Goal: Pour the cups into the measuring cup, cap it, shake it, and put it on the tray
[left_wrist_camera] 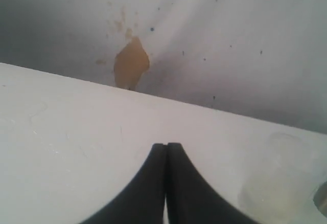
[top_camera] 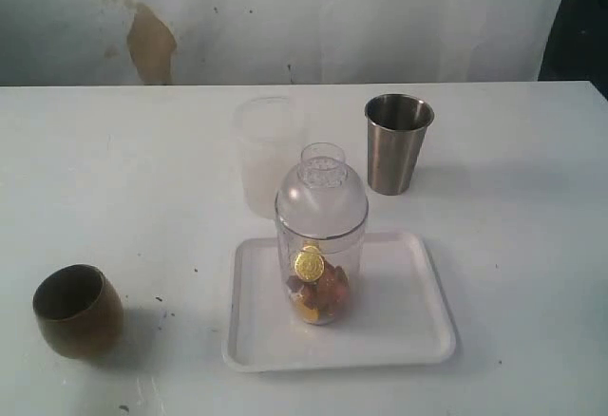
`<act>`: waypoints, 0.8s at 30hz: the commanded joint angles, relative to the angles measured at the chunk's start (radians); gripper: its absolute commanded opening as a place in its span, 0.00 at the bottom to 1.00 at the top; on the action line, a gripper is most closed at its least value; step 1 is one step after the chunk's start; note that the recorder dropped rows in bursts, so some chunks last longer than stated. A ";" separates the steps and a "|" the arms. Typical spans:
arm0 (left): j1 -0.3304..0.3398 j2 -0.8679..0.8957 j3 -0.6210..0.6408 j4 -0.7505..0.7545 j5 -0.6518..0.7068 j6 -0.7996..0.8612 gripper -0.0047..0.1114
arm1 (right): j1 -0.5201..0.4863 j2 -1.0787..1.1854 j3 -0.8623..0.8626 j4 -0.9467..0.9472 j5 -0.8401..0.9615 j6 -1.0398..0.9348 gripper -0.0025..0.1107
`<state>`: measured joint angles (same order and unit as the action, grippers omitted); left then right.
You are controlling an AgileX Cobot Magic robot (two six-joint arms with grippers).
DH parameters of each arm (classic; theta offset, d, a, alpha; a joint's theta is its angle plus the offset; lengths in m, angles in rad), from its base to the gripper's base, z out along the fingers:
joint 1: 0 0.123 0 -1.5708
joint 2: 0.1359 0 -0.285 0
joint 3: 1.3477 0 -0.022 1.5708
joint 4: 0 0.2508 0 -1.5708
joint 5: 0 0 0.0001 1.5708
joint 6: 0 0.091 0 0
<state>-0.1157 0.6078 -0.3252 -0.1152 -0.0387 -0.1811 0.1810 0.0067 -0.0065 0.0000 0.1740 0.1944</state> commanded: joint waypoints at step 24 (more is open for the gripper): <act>0.045 -0.328 0.160 -0.057 0.039 0.003 0.04 | -0.002 -0.007 0.007 0.000 -0.003 0.001 0.02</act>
<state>-0.0723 0.2856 -0.1677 -0.1618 0.0057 -0.1798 0.1810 0.0067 -0.0065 0.0000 0.1740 0.1944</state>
